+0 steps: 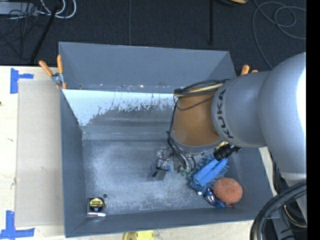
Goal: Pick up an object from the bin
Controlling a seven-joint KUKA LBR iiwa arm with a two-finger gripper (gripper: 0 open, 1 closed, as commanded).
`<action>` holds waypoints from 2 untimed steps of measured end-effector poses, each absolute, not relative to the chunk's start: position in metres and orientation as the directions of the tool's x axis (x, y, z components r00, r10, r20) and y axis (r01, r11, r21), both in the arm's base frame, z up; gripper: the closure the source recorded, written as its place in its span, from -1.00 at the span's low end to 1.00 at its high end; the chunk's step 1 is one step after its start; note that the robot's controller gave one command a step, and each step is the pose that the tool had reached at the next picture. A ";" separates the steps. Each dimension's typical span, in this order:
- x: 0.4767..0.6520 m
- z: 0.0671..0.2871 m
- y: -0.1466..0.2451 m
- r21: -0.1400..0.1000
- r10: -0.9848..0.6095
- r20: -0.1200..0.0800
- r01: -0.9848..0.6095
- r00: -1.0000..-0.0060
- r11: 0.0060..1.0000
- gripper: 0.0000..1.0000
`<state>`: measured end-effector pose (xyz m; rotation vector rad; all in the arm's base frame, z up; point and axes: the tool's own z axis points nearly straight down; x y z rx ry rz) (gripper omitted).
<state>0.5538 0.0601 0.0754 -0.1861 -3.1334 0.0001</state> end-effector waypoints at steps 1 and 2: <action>0.554 0.075 0.060 0.000 0.119 0.003 0.119 -0.993 0.993 1.00; 0.558 0.077 0.059 0.000 0.185 0.002 0.185 -0.983 0.983 1.00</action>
Offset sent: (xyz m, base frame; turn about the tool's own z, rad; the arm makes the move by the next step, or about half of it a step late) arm 0.0124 -0.0025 0.0071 0.1807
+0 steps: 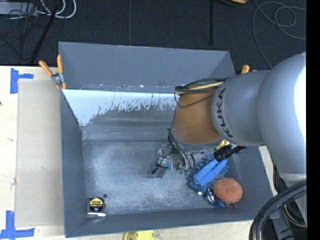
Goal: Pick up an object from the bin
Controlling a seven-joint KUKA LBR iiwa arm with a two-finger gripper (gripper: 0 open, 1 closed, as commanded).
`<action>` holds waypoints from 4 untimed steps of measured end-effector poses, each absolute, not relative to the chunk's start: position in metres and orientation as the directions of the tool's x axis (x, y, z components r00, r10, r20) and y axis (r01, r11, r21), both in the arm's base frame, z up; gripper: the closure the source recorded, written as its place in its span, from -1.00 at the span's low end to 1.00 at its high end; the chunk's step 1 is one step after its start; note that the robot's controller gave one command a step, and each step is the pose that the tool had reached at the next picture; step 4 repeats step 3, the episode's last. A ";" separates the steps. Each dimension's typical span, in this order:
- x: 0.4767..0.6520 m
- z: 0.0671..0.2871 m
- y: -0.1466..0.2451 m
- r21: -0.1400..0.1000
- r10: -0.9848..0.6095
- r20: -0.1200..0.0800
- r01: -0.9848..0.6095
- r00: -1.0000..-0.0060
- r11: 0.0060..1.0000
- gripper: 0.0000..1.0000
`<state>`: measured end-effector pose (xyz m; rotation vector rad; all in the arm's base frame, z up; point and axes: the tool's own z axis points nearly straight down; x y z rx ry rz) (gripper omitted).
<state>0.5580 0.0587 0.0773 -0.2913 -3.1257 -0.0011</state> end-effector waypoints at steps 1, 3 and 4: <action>0.541 0.084 0.076 -0.002 0.221 0.003 0.221 -0.975 0.975 1.00; 0.574 0.124 0.004 0.001 -0.119 0.000 -0.119 -0.993 0.993 1.00; 0.574 0.124 0.004 0.001 -0.119 0.000 -0.119 -0.993 0.993 1.00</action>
Offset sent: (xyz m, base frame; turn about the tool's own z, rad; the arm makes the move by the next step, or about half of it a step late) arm 0.0156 -0.0543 0.0467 -0.3082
